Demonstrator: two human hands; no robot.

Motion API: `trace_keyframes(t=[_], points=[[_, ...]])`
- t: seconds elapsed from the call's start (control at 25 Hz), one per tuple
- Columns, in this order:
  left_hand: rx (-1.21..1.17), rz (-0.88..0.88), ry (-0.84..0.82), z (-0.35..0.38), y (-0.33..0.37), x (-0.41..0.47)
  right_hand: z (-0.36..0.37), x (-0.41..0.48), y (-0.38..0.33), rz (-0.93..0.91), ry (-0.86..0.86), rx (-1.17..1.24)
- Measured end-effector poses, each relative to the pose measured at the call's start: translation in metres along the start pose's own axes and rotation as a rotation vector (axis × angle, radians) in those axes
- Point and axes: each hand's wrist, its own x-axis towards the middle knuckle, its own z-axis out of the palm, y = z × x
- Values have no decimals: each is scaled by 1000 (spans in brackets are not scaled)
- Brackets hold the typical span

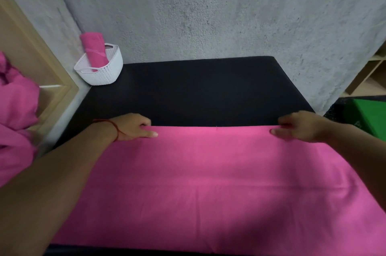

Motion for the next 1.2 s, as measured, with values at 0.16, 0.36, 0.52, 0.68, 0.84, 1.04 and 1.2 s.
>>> trace_keyframes(t=[0.16,0.36,0.52,0.68,0.84,1.04,1.2], points=[[39,-125,19,-7,-51,-25,3,-33,51,135,83,-21],[-11,-169,105,-18,-58,-50,-13,-47,52,135,176,-66],[3,-194,154,-48,-45,-91,-50,-71,42,165,237,-70],[158,-192,316,-87,-17,-150,-96,-115,23,170,357,-50],[191,-179,501,-122,39,-213,-145,-164,-21,131,451,8],[308,-75,748,-143,148,-252,-176,-203,-123,-23,617,-69],[353,72,956,-149,254,-278,-200,-226,-220,-170,776,-89]])
